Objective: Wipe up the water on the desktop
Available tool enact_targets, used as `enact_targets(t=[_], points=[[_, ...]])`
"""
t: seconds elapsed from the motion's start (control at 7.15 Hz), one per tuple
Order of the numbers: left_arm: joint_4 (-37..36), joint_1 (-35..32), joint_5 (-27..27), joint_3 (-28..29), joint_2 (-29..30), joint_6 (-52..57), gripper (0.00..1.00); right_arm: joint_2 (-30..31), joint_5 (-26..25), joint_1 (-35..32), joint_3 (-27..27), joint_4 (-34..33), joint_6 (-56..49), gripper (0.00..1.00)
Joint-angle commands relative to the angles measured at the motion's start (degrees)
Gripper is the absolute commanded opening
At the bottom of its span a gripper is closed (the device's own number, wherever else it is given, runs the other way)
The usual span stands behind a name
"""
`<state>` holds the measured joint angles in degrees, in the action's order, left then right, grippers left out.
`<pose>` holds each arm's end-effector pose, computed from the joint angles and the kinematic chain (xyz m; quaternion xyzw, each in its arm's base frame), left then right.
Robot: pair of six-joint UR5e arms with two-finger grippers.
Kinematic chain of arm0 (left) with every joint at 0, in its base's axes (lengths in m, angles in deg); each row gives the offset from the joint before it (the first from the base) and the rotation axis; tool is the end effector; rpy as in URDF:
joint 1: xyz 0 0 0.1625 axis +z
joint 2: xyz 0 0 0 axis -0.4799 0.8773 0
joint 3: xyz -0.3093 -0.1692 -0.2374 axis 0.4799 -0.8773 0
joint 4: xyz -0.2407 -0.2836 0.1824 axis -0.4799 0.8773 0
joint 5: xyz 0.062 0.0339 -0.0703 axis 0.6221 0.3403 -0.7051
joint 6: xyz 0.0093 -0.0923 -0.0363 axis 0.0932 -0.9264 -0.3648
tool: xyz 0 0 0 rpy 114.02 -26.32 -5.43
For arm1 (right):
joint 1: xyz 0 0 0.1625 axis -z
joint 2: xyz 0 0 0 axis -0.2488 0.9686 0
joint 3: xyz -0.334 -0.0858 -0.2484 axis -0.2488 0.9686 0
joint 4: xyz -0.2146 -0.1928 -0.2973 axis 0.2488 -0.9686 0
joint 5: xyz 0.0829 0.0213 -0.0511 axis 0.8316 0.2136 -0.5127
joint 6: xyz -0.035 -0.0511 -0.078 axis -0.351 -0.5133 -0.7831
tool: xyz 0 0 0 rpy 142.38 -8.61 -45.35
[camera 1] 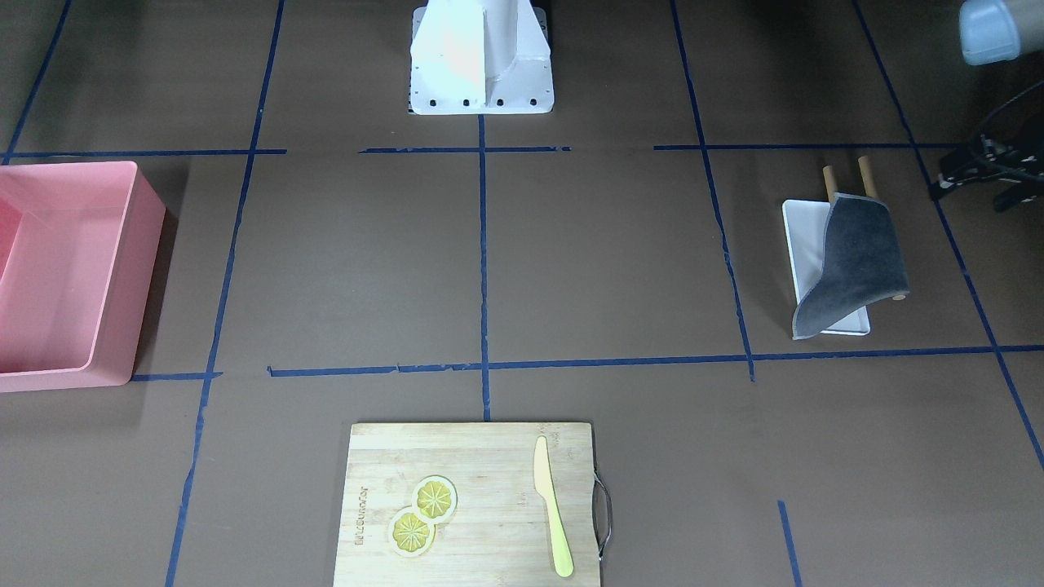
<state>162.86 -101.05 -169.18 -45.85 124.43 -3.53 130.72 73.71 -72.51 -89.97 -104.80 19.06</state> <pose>0.0927 -0.4866 0.4987 0.0203 0.4274 0.0777 0.9005 0.0330 -0.4571 0.5859 0.0227 -0.4189 -0.0493 0.9064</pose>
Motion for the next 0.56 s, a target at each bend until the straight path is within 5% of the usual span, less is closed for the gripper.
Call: enact_targets(t=[0.0,0.42], points=[[4.5,4.3,2.1,4.1,3.7,-7.5,0.99,0.0,0.3,1.0,0.0,0.0,0.2,1.0],[4.7,7.2,2.2,5.6,5.3,-9.8,0.79,0.0,0.4,2.1,0.0,0.0,0.5,1.0]])
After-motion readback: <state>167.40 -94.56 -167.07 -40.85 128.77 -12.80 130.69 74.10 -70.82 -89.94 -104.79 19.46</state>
